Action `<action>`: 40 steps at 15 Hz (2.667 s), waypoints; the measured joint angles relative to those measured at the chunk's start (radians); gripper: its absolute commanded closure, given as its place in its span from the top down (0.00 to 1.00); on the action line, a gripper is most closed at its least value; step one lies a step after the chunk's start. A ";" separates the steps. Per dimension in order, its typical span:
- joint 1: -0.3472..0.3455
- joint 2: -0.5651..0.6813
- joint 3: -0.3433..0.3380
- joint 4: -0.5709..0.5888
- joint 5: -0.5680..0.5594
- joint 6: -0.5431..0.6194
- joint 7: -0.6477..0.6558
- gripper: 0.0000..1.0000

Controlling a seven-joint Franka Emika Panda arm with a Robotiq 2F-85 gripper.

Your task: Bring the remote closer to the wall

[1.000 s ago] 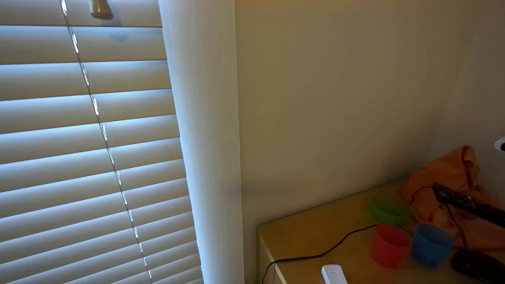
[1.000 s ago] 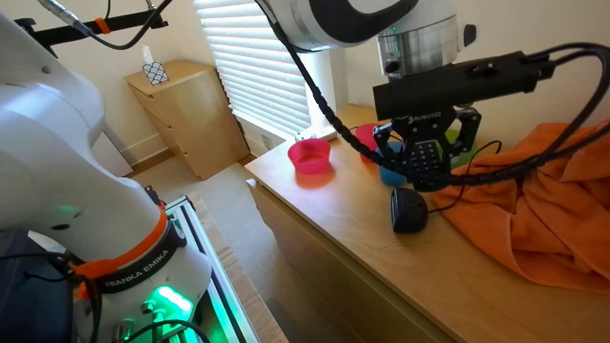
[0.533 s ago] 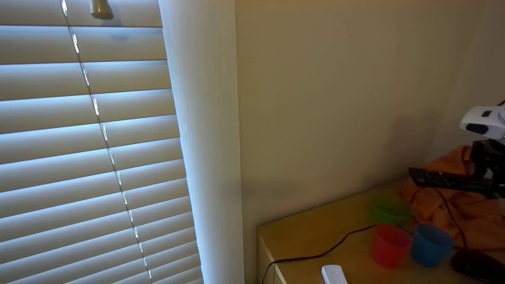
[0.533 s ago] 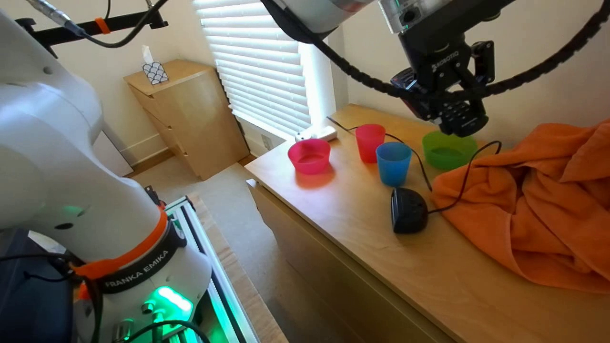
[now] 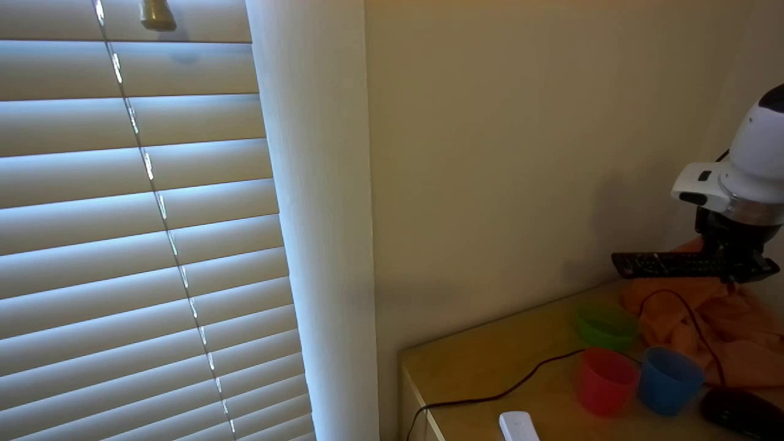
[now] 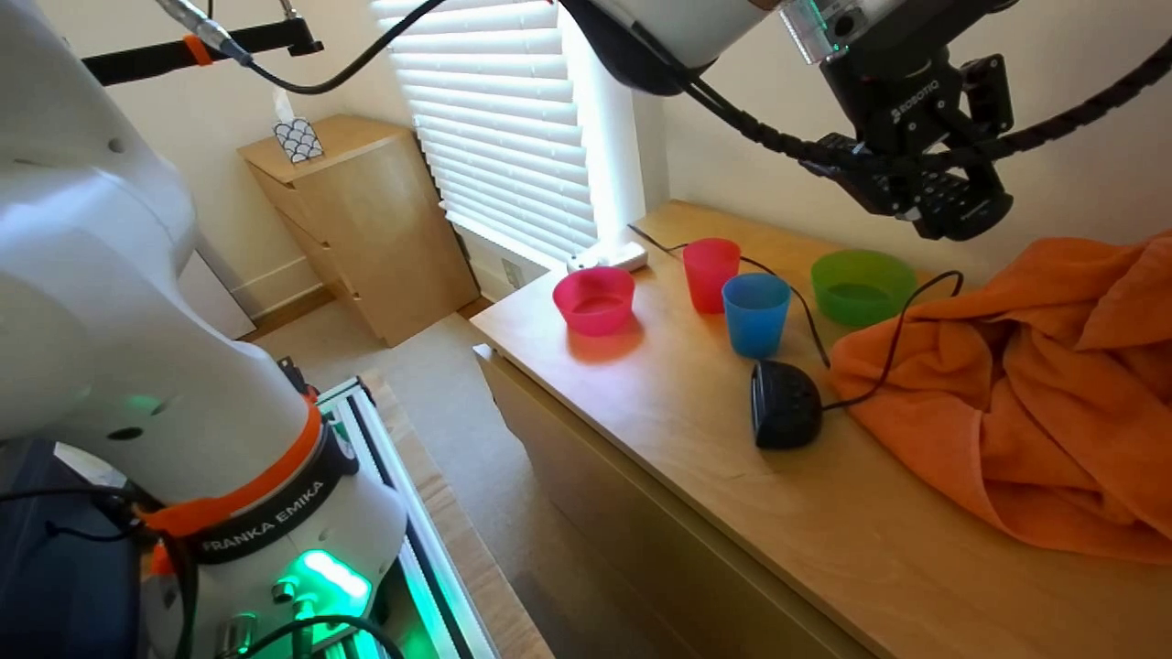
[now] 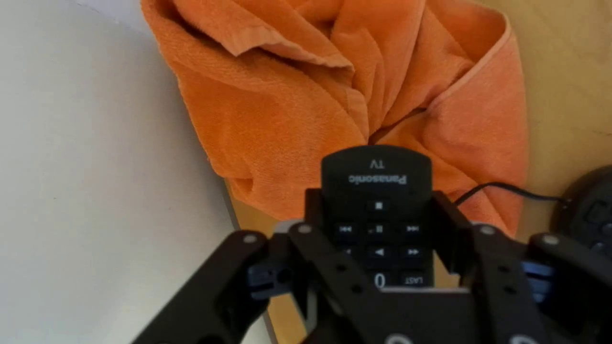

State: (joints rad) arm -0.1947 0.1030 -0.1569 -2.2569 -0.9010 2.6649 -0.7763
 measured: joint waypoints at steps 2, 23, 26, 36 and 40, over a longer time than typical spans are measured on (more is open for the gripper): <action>0.005 0.034 -0.002 0.008 -0.164 -0.012 0.076 0.31; 0.067 0.198 0.058 0.160 -0.478 0.011 0.365 0.31; 0.066 0.120 0.057 0.084 -0.512 0.002 0.373 0.31; 0.046 0.302 0.053 0.144 -0.510 0.025 0.498 0.31; 0.048 0.381 0.057 0.231 -0.510 0.025 0.517 0.31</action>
State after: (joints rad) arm -0.1470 0.4835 -0.1004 -2.0255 -1.4110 2.6900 -0.2590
